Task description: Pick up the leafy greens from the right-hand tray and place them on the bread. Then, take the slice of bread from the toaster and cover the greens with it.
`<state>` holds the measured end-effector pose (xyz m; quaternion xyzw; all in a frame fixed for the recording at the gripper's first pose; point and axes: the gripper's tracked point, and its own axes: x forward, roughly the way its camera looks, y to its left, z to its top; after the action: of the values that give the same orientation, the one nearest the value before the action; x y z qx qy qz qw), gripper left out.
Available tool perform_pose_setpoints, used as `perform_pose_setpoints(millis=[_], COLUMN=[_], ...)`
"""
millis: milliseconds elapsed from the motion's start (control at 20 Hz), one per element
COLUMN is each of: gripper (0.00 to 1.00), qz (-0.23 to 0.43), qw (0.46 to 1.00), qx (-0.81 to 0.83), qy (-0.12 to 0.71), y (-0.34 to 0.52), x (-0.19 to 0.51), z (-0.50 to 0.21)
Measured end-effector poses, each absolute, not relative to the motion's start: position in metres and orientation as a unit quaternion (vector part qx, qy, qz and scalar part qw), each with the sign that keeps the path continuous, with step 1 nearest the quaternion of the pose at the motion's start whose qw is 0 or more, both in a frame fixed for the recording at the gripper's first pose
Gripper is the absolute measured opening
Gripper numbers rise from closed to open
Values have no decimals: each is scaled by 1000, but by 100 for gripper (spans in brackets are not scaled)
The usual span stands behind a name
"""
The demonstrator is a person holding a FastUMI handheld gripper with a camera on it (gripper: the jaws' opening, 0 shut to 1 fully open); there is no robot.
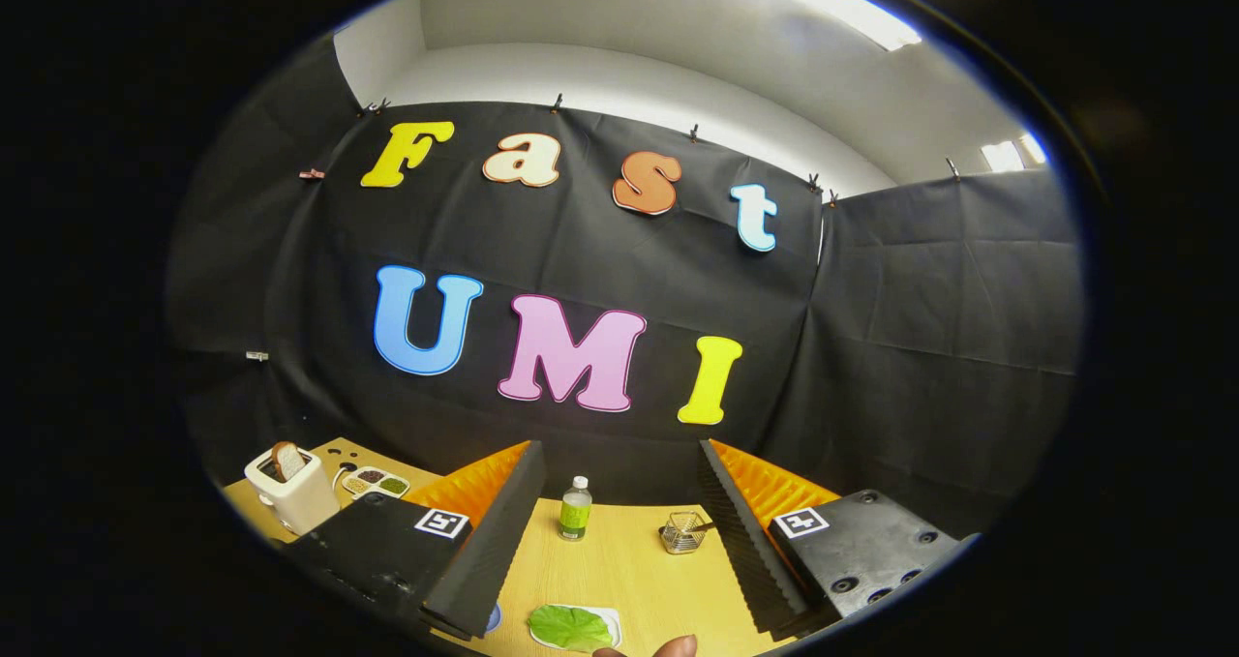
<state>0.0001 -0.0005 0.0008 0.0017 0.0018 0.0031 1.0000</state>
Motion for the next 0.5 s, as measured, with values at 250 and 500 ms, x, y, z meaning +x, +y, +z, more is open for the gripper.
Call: perform_pose_setpoints(millis=[250,500], gripper=[98,98], qz=[5,12], qw=[1000,1000], qx=[3,3], qy=[0,7], y=[0,2], x=[2,5], z=[1,-5])
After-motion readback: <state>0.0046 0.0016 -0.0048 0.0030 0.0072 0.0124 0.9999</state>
